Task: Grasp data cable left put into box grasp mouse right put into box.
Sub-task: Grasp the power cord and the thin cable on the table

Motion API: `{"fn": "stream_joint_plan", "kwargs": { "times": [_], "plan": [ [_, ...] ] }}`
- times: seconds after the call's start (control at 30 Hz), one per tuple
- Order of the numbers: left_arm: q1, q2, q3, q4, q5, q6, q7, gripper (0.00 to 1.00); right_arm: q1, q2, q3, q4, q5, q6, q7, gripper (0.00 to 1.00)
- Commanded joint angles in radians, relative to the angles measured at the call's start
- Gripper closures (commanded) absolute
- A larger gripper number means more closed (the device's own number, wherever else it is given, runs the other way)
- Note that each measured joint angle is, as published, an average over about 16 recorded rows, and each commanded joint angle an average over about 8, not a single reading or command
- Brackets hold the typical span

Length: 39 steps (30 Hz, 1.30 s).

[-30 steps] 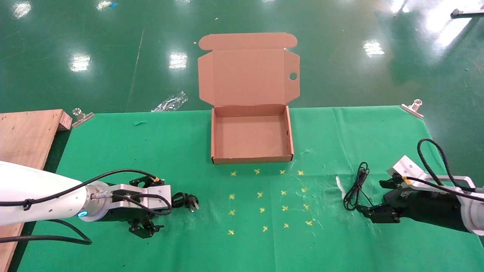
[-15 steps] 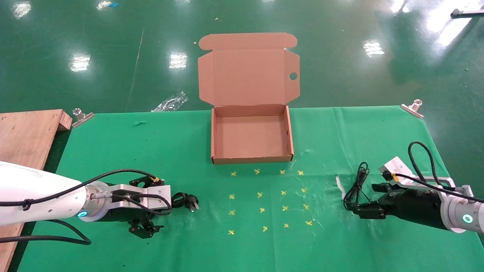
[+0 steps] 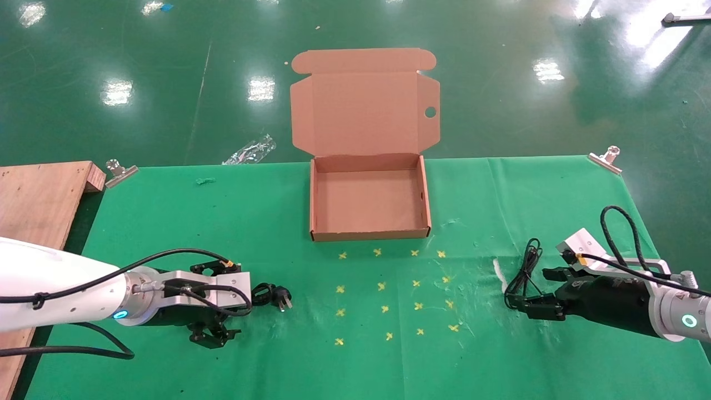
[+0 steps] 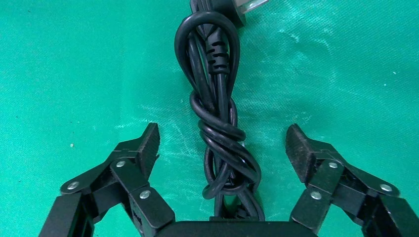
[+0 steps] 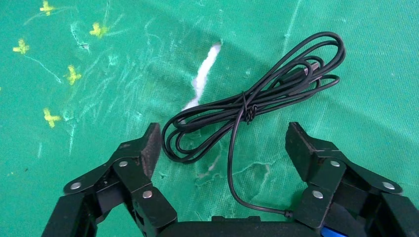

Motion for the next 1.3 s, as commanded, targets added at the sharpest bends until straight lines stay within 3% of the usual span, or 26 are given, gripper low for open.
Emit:
{"fn": "stream_joint_plan", "kwargs": {
  "times": [0.03,1.3],
  "plan": [
    [0.000,0.000,0.000,0.000,0.000,0.000,0.000,1.00,-0.001,0.001,0.001,0.002,0.002,0.000,-0.001,1.00],
    [-0.005,0.001,-0.002,0.002,-0.006,0.001,0.002,1.00,-0.005,0.005,0.004,0.011,0.008,-0.002,-0.003,1.00]
  ]
}}
